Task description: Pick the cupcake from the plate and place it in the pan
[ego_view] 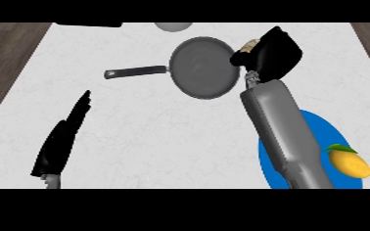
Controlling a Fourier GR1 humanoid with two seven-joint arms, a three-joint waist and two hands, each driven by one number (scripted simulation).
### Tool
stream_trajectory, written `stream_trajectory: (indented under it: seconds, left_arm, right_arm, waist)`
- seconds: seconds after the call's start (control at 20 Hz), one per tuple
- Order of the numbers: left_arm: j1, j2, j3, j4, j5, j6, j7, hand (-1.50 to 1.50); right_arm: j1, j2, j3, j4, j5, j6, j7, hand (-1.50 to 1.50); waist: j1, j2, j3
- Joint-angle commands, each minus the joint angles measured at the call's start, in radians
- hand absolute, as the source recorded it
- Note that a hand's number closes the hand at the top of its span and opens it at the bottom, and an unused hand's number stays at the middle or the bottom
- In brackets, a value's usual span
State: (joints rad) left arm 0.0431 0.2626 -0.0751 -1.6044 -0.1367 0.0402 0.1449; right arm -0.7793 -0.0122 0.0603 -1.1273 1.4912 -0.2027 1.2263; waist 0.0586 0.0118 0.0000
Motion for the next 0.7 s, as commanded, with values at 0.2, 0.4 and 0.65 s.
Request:
stream_trajectory:
  seconds: [0.2, 0.4, 0.65]
  left_arm:
    - [-0.046, -0.035, -0.022, 0.002, -0.008, 0.009, 0.009, 0.0]
    - [-0.02, -0.023, -0.041, -0.014, -0.022, -0.008, -0.006, 0.0]
    - [-0.061, -0.03, -0.037, 0.006, -0.019, -0.007, 0.006, 0.0]
  right_arm:
    - [-0.086, 0.012, -0.129, 0.26, -0.111, -0.225, 0.149, 1.5]
    - [-0.098, 0.012, -0.191, 0.436, -0.163, -0.27, 0.054, 1.5]
    - [-0.125, 0.012, -0.375, 0.402, -0.378, -0.411, -0.035, -1.5]
  waist:
    - [0.027, 0.016, 0.002]
    - [0.048, 0.021, 0.002]
    - [0.052, 0.033, 0.007]
